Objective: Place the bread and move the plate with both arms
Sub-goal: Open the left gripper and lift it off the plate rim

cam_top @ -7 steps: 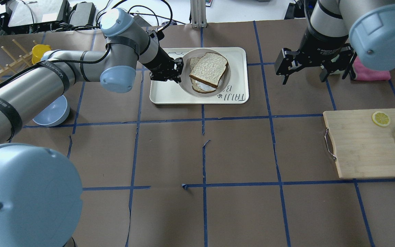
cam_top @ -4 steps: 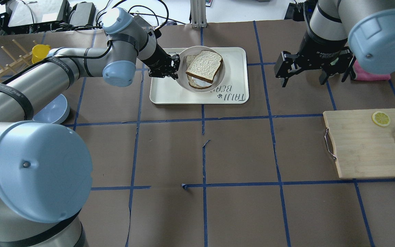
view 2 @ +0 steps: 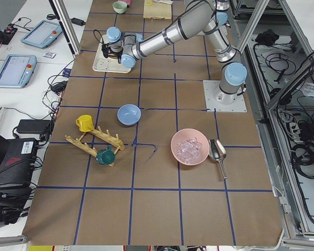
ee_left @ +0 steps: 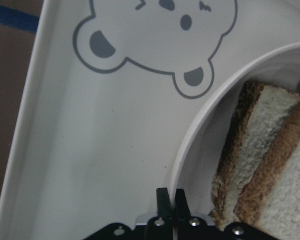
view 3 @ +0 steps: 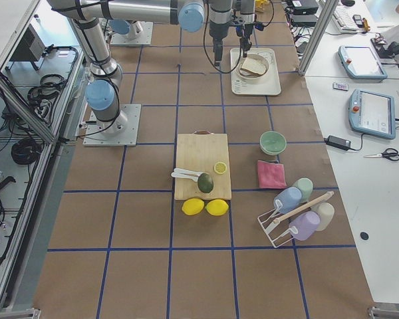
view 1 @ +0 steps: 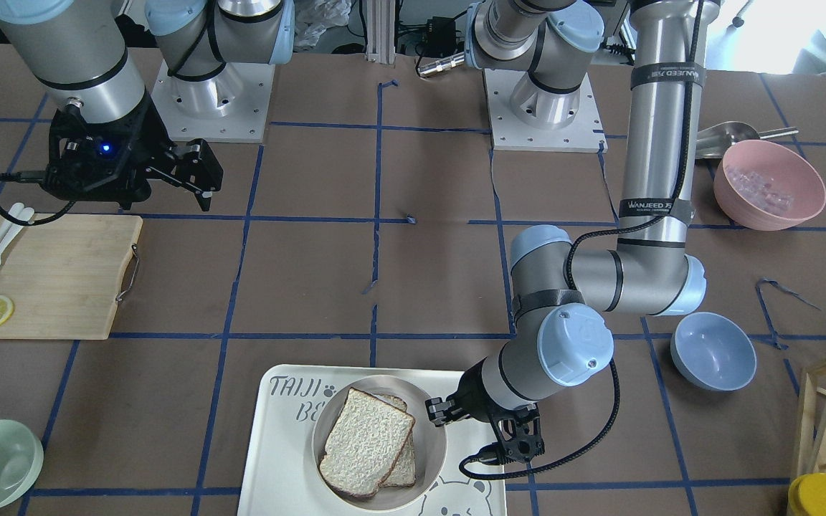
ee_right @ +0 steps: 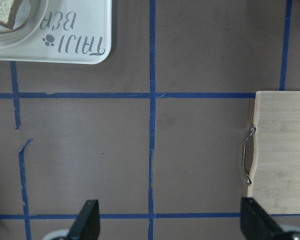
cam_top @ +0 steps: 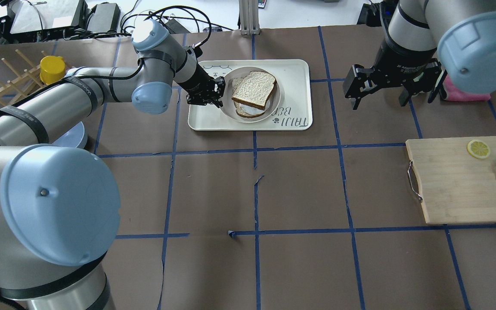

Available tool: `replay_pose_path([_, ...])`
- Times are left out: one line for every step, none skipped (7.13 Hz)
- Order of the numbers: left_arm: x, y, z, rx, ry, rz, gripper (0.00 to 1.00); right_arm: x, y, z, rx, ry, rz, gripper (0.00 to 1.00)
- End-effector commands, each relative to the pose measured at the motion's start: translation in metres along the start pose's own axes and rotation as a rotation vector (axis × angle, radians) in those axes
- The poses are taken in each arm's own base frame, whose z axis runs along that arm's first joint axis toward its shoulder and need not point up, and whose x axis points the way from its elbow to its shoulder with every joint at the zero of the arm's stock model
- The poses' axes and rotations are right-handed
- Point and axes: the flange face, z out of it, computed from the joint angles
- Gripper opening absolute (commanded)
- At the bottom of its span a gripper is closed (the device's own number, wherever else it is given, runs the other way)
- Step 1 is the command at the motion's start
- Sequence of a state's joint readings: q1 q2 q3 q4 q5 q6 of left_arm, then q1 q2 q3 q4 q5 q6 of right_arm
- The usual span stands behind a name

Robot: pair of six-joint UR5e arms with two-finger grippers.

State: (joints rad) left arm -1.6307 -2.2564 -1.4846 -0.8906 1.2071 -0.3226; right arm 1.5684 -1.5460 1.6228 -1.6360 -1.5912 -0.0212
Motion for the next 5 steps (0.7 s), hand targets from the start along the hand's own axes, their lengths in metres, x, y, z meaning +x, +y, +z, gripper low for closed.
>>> replay_pose_path([0.004, 0.0, -0.011, 0.013, -0.001, -0.026, 1.0, -0.001, 0.002, -0.003, 0.005, -0.002, -0.003, 1.0])
replay_pose_path([0.008, 0.004, -0.025, -0.014, -0.013, -0.035, 1.0, -0.001, 0.002, -0.004, 0.007, -0.002, -0.002, 1.0])
replay_pose_path([0.016, 0.011, -0.051, -0.022, -0.021, -0.039, 1.0, -0.001, 0.003, -0.005, 0.01, -0.002, -0.002, 1.0])
replay_pose_path([0.024, 0.031, -0.085, -0.078, -0.042, -0.058, 1.0, -0.001, 0.005, -0.009, 0.019, -0.003, -0.002, 1.0])
replay_pose_path([0.031, 0.052, -0.125, -0.094, -0.062, -0.062, 1.0, -0.001, 0.006, -0.01, 0.019, -0.002, -0.002, 1.0])
